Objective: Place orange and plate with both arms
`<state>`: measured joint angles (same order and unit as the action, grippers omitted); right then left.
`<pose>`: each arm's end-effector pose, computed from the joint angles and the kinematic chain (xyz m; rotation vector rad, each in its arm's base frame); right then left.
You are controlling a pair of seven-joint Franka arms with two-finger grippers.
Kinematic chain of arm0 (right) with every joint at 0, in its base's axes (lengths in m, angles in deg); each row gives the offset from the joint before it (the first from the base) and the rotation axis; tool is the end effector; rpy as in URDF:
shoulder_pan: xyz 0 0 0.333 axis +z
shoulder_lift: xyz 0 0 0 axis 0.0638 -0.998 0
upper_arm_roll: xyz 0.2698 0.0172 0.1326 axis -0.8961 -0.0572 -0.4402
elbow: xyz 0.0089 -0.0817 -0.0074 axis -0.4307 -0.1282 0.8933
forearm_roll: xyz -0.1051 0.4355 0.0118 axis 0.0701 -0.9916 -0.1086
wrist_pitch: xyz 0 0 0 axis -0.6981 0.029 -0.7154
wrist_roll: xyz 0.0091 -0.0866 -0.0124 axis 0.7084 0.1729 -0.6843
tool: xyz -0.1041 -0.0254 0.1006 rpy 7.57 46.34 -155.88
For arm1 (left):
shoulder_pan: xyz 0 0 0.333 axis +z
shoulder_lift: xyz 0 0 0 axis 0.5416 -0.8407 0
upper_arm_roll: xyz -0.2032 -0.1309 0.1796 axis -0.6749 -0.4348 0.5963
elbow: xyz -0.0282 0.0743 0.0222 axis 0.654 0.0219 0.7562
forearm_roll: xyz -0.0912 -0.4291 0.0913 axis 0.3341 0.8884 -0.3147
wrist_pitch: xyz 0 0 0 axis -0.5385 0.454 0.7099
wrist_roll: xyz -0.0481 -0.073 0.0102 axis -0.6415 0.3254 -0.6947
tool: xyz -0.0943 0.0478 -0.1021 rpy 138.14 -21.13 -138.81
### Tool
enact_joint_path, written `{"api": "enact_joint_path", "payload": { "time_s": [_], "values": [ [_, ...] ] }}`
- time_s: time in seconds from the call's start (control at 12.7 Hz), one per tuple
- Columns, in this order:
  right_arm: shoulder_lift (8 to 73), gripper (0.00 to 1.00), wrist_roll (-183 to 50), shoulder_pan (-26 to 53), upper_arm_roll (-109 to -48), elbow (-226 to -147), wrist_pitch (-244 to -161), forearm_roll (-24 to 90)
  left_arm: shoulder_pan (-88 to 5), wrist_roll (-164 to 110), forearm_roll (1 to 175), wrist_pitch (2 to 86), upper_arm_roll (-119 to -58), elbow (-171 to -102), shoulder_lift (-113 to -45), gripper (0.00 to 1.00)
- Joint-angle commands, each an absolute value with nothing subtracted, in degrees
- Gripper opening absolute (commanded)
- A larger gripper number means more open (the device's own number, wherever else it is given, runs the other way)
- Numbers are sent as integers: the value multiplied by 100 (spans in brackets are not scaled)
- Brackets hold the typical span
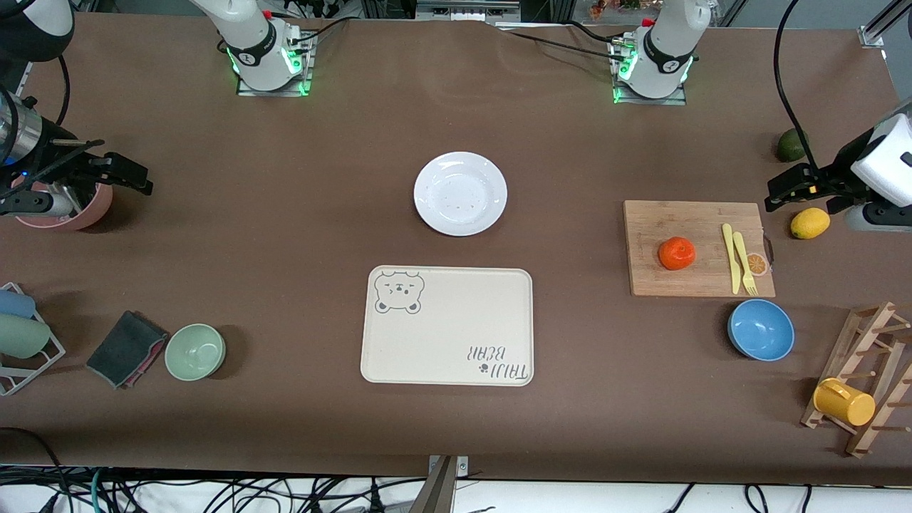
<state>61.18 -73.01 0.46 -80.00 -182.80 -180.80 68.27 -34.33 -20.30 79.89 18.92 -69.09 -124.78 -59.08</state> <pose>0.6207 0.0036 0.4980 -3.1132 0.0445 0.1192 0.6403 -0.0060 0.5301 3.1240 -0.0190 -0.0456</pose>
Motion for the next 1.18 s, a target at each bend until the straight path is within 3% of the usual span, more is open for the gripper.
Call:
{"api": "enact_joint_path", "payload": {
  "time_s": [0.0, 1.1],
  "values": [
    [6151, 100, -7228, 21, -7992, -18288, -18114, 6727, -3464, -1913, 7940, 1864, -6871, -12376, -5911, 100],
    [6160, 100, -7290, 30, -7992, -18297, -18035, 6727, -3464, -1904, 7940, 1864, -6880, -12376, -5911, 100]
  ]
}}
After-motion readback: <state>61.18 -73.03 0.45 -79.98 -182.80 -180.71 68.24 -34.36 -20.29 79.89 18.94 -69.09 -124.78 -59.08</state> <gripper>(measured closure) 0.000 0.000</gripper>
